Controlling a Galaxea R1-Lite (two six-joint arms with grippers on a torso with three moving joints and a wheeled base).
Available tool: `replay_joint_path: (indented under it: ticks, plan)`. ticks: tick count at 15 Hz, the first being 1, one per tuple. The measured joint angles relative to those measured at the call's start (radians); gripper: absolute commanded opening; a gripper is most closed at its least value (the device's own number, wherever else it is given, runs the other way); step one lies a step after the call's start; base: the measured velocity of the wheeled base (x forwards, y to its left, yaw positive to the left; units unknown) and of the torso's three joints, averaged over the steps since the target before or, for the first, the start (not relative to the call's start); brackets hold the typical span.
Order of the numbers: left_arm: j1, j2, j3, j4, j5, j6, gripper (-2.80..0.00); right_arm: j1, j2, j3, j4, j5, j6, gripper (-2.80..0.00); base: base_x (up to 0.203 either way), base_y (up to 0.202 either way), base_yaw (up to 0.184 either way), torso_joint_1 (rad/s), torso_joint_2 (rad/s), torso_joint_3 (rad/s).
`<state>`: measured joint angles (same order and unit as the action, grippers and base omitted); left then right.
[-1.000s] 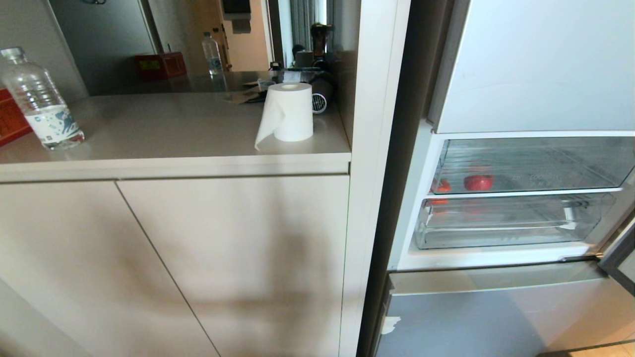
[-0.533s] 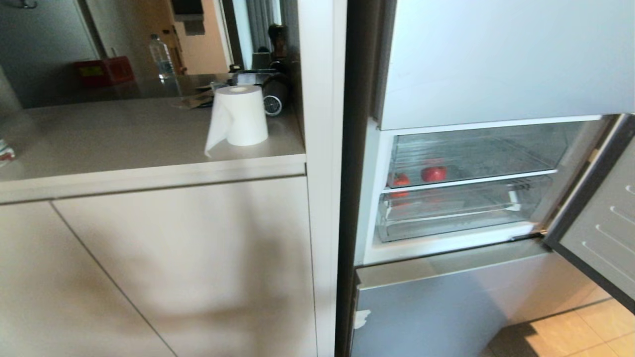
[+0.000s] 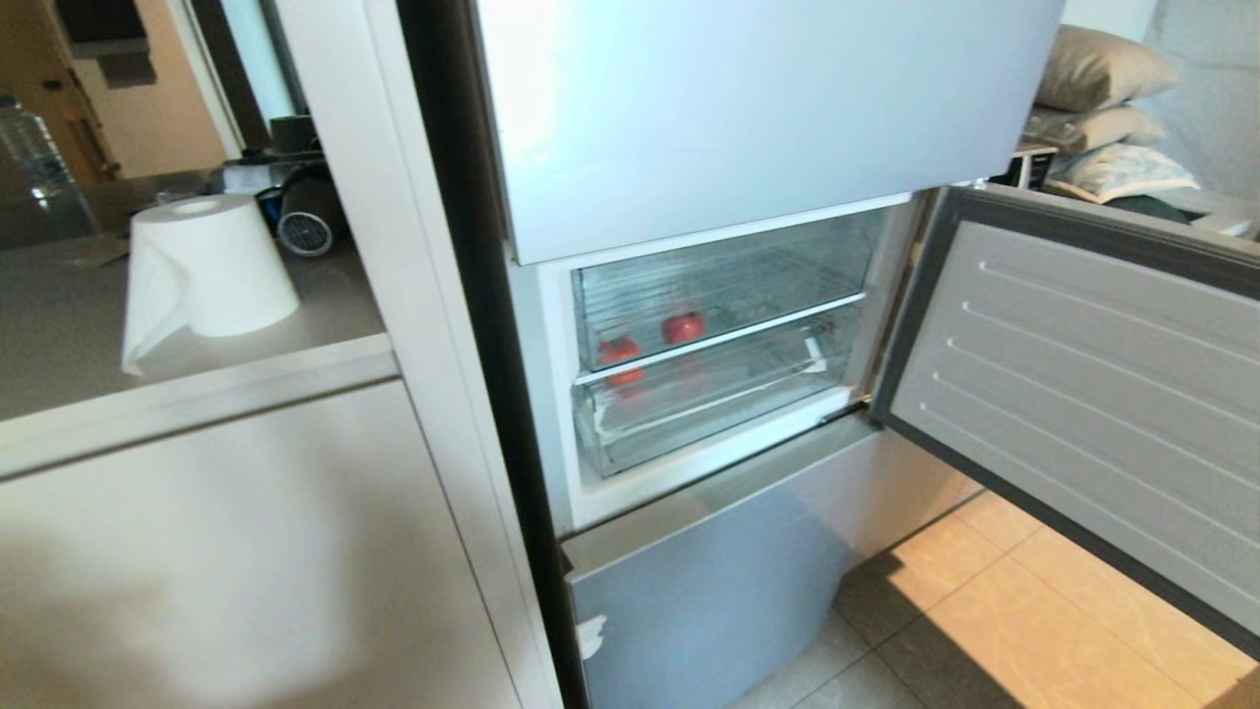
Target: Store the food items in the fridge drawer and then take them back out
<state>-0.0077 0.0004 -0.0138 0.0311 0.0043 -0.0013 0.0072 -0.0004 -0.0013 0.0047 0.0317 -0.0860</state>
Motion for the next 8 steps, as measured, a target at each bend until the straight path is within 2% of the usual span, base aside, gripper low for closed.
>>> replay_joint_path:
  ticks: [5, 8]
  plan:
    - [0.0, 0.0, 0.0, 0.0, 0.0, 0.0, -2.8, 0.0, 0.0, 0.0, -0.001, -0.002, 0.012, -2.8, -0.001, 0.006, -0.165, 0.003, 0.0, 0.003]
    - [0.0, 0.0, 0.0, 0.0, 0.0, 0.0, -2.8, -0.001, 0.011, 0.001, -0.004, 0.001, 0.011, -2.8, 0.0, 0.002, -0.028, -0.001, 0.0, 0.001]
